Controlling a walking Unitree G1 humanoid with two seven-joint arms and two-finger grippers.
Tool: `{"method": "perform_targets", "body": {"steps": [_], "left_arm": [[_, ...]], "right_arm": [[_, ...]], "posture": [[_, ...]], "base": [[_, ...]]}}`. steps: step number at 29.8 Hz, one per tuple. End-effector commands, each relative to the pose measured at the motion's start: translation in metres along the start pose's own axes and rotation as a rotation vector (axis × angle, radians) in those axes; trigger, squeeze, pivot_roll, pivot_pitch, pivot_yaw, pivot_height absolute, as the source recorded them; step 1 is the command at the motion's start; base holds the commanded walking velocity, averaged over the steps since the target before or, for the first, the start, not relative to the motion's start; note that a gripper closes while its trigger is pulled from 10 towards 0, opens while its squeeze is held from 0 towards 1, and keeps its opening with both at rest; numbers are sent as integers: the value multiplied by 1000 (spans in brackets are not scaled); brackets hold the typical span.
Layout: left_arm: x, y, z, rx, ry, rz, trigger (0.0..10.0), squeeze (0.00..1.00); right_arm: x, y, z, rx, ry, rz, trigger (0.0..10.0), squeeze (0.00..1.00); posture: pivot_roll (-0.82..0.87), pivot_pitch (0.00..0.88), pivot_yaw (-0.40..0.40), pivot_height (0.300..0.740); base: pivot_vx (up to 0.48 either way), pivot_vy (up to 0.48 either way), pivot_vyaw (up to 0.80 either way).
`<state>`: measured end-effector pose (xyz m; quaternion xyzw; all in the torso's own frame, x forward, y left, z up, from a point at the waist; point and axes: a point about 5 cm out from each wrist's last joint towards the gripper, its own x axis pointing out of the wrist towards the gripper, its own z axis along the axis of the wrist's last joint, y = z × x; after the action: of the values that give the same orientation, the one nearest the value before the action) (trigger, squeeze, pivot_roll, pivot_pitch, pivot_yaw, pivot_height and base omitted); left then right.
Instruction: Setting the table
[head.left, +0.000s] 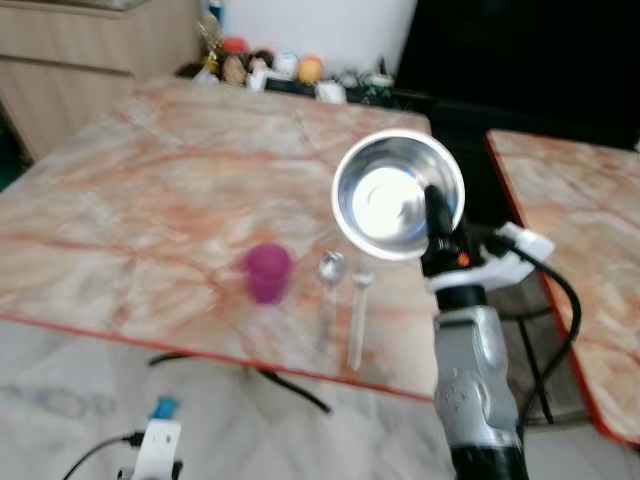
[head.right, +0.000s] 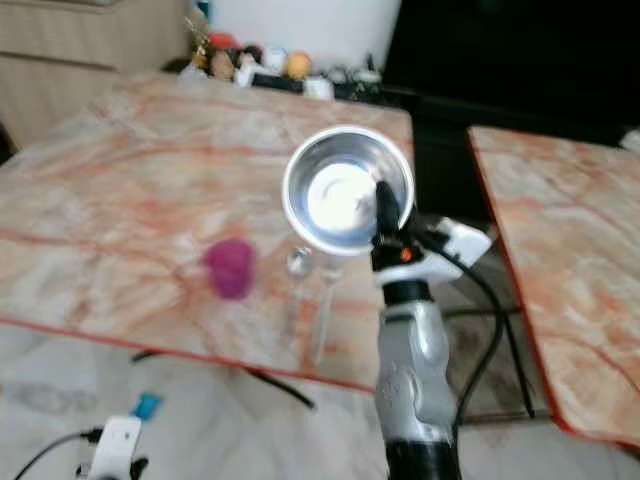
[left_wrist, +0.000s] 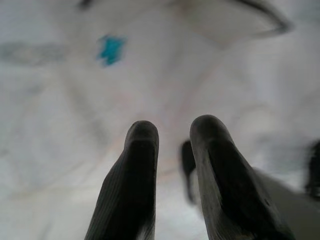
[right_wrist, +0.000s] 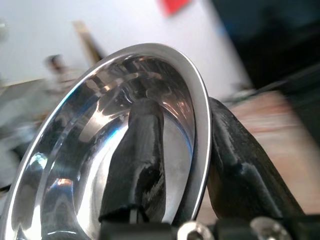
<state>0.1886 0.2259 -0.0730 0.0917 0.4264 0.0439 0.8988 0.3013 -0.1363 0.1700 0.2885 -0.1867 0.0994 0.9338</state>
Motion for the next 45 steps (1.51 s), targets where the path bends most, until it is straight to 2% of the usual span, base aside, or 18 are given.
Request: {"method": "perform_targets", "body": {"steps": [1, 14, 19, 22, 25, 41, 45], "left_arm": [[0, -4, -2, 0, 12, -14, 10000, 0], [1, -4, 1, 5, 2, -15, 10000, 0], [1, -4, 2, 6, 0, -14, 10000, 0], [1, -4, 2, 6, -1, -15, 10000, 0], [1, -4, 2, 4, -2, -14, 10000, 0], [1, -3, 2, 4, -3, -13, 10000, 0], [1, -3, 3, 0, -4, -12, 10000, 0]], "right_arm": [[2, -1, 9, -1, -39, -4, 10000, 0], [-1, -3, 7, -30, -29, -18, 10000, 0], [-2, -7, 7, -96, -23, -40, 10000, 0], [-2, -5, 6, -90, -19, -32, 10000, 0], [-2, -7, 5, -65, -15, -52, 10000, 0], [-1, -8, 5, -75, -14, -58, 10000, 0], [-2, -9, 5, -74, -16, -68, 10000, 0]], "posture": [[85, 0, -73, 740], [81, 0, -65, 740], [84, 0, -65, 740], [84, 0, -65, 740], [84, 0, -65, 740], [79, 0, -64, 740], [79, 0, -63, 740]], "base": [[0, -480, -800], [0, -480, 0], [0, -480, 117], [0, -480, 750], [0, -480, 0], [0, -480, 0], [0, -67, 0]]}}
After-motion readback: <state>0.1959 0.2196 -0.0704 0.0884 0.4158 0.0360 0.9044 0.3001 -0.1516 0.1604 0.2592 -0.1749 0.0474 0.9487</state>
